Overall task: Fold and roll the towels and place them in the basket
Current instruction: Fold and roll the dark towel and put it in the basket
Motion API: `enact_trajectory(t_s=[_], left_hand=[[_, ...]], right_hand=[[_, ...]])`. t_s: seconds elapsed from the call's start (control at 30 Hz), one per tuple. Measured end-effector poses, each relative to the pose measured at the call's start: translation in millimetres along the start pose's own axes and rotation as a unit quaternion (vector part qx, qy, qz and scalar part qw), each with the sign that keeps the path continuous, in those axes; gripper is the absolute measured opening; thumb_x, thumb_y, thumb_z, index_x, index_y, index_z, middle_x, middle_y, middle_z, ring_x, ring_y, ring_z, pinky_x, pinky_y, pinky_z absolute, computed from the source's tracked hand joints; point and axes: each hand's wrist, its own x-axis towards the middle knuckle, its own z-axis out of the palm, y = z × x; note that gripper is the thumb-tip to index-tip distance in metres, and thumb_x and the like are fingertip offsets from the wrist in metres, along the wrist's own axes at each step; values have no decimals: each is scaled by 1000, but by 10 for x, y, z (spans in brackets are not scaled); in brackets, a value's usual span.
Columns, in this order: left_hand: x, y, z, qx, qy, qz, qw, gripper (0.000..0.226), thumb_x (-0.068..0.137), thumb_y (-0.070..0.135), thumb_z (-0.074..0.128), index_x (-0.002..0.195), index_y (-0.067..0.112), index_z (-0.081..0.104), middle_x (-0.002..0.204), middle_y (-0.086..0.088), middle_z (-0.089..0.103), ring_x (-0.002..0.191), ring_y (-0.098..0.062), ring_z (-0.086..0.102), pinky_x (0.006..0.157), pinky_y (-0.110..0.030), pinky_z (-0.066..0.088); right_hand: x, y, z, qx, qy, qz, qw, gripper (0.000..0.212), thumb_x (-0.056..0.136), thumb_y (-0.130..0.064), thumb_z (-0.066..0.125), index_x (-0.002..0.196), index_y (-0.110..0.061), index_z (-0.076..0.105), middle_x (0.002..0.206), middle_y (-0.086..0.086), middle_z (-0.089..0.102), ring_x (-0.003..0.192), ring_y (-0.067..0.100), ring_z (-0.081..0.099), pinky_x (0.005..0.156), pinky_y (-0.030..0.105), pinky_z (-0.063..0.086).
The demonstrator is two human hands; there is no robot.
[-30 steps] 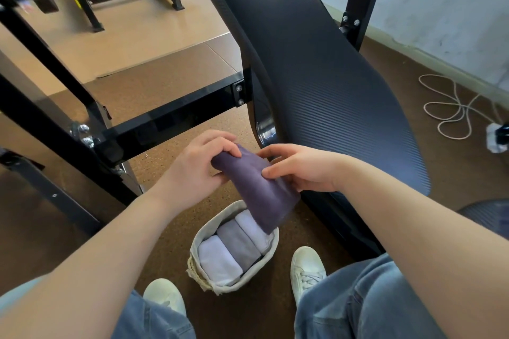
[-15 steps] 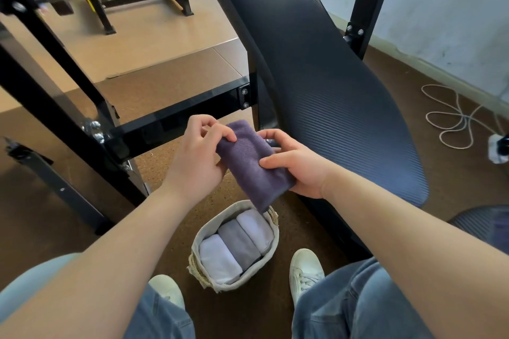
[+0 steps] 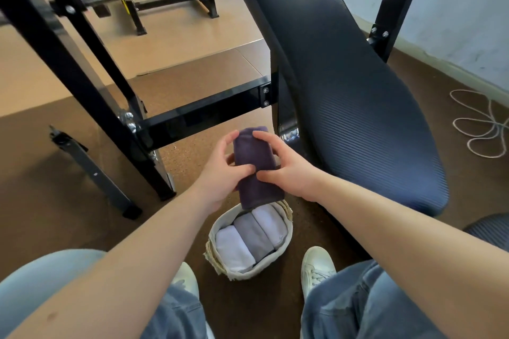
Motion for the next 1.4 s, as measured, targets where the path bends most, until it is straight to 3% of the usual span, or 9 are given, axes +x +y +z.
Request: enact_trajectory(t_s=[0.3,0.53,0.67,0.77,0.9,1.03,1.17,1.3,1.4], left_hand=[[141,-910,-213,3,3,-93,996,99,90,-9,67,160,40,16,159,-3,34,117,-15,55,72,-35,64],[341,-1765,-487,-59,11,-200,978,107,86,-12,69,161,40,14,166,2,26,143,-33,42,89,-58,59],[426,-2173,-500,93,28,-240,966,95,90,10,74,161,35,16,163,-3,34,144,-28,42,103,-55,53],[460,-2414,-505,226,69,-272,933,70,99,18,64,158,30,28,155,-3,46,138,-26,49,109,-46,48],[462,-2656,-535,261,46,-291,919,65,101,13,55,157,33,30,156,0,46,137,-27,51,111,-51,48],[488,-2785,-523,316,6,-265,911,65,96,10,56,150,41,38,152,-1,47,136,-27,49,109,-51,48],[513,-2846,-533,352,-5,-252,901,65,91,12,62,145,43,43,147,0,50,131,-27,52,106,-47,51],[516,-2917,-495,402,-53,-247,880,77,89,17,69,157,32,34,150,-5,44,133,-27,50,110,-42,46],[535,-2941,-460,412,-68,-266,869,85,90,26,73,160,29,26,155,-10,32,139,-31,43,114,-41,39]], right_hand=[[414,622,307,111,-31,156,981,60,95,2,61,137,-41,55,131,-3,54,115,25,61,92,52,60],[718,1357,722,46,-61,195,978,65,91,3,64,135,-43,54,118,-14,51,107,13,58,91,43,60],[876,1783,875,-43,-81,188,978,67,89,1,60,139,-42,50,126,-11,49,110,9,57,81,26,55],[936,2131,966,-107,-87,199,970,69,90,0,56,142,-44,46,128,-7,51,112,18,57,74,24,49],[947,2499,1172,-144,-112,215,959,69,92,-3,54,144,-45,41,140,-4,50,117,18,52,95,32,46],[972,2732,1382,-103,-134,212,963,69,92,0,54,144,-43,44,147,-7,50,128,12,49,107,31,41],[1016,2851,1367,-47,-138,227,963,70,87,-1,55,135,-52,47,147,-9,47,134,14,46,113,42,42],[1044,2864,1412,-148,-156,187,959,68,90,-4,58,147,-39,42,148,-1,49,133,20,50,113,39,42],[1006,2832,1431,-259,-145,135,945,68,94,-14,60,154,-34,36,154,4,35,137,26,43,113,38,39]])
